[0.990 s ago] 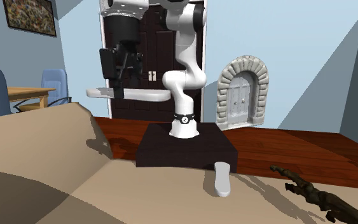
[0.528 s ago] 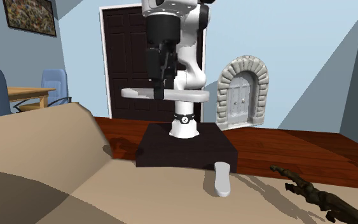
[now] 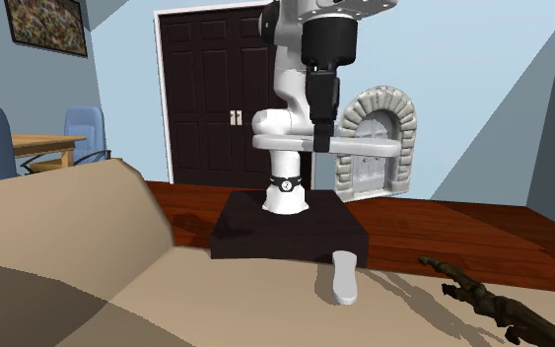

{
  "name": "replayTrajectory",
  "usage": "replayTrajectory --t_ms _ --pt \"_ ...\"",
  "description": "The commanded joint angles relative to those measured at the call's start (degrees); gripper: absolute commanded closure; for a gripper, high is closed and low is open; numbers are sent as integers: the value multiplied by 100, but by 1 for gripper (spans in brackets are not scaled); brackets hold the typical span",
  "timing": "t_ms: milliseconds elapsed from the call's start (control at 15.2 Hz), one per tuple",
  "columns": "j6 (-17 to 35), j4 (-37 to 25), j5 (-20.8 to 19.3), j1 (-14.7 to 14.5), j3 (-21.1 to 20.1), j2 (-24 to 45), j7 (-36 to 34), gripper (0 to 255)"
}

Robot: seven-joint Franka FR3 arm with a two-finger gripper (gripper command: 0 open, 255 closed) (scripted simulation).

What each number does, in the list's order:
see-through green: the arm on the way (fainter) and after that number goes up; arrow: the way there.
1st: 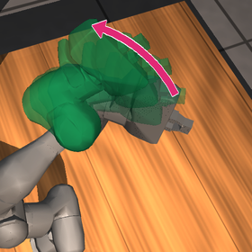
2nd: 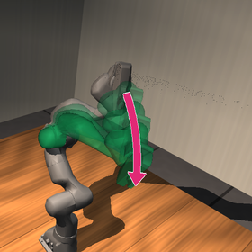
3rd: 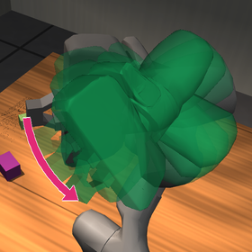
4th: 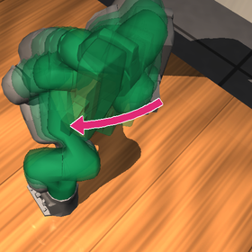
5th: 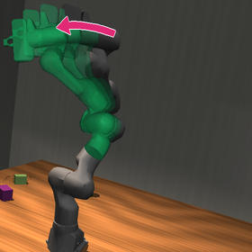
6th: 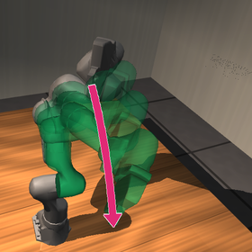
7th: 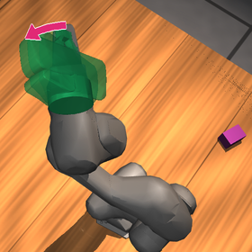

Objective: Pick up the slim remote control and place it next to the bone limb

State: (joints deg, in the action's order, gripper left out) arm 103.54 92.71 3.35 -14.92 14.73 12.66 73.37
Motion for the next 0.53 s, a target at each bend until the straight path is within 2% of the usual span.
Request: replayTrajectory --t_ms 0,330,462 --pt "-1 -95 7 -132 -89 89 -232 255" --pt "-115 -481 23 -449 -296 353 -768 255" --pt "36 -336 26 -453 -299 360 -764 255"
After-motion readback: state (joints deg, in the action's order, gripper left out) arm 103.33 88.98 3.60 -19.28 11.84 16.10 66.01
